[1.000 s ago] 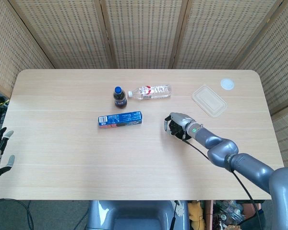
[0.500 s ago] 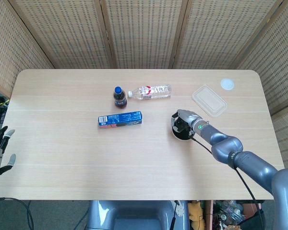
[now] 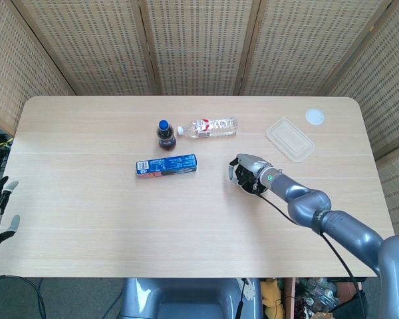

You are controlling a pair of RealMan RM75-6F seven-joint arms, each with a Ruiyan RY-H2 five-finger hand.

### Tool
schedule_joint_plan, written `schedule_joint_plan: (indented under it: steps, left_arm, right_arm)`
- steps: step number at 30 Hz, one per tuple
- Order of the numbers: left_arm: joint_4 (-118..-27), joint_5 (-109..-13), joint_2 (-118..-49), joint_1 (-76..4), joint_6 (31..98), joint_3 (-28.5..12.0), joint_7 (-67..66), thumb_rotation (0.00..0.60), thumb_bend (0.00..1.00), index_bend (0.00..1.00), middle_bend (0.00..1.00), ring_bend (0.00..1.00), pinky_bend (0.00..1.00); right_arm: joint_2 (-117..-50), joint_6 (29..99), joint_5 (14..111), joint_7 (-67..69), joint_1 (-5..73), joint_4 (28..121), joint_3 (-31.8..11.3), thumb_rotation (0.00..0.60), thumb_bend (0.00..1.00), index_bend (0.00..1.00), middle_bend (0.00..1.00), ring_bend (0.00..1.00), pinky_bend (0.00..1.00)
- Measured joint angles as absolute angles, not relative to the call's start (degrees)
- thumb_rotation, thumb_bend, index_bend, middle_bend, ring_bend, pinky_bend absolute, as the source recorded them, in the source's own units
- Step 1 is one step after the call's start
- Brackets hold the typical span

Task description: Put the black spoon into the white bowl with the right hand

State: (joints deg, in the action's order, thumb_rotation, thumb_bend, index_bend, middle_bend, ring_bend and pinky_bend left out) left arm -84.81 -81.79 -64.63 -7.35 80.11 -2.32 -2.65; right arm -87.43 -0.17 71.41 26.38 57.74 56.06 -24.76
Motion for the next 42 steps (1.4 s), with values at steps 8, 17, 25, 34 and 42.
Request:
schedule_joint_plan:
  steps: [8,17,25,34,42]
  left_arm:
    - [-85.1,-81.6,-64.5,-7.1,80.3,-2.3,-3.1,0.6,0.46,0.08,0.0,0.0,0.0]
    - [-85.8,-81.8,-64.5,-7.5,79.9,-2.4,-3.9,0.6,0.46,0.08,0.0,0.0,0.0]
    - [-86.0,-82.0,-64.3,-7.5,80.1,-2.4,-4.0,0.6,0.46,0.08,0.0,0.0,0.0]
    - [-85.9,-81.7,-64.1,-6.8,80.5,-2.2,-3.7,0.6,0.46,0.08,0.0,0.0,0.0]
    - [-85.6,-81.7,-64.0,-6.3,81.0,-2.0,-3.0,0.6,0.46,0.08,0.0,0.0,0.0]
  right_arm:
    - [-89.2,-0.8,69.6,23.6,57.7,51.5,-27.1,0.6,0.68,0.67,0.85,0.92,1.0]
    - [-88.7,-3.1,67.8,20.3,55.7,49.6,-28.2,0.6,0.68,0.68,0.85,0.92,1.0]
    - [-87.6,-5.3,66.1,17.4,54.0,52.1,-29.6,0.6,0.68,0.68,0.85,0.92,1.0]
    - [-88.5,-7.5,63.9,13.0,53.2,54.1,-31.8,0.6,0.68,0.68,0.85,0.92,1.0]
    - [-90.4,-6.7,62.4,9.7,53.5,51.9,-33.5,0.6,0.38,0.68,0.85,0.92,1.0]
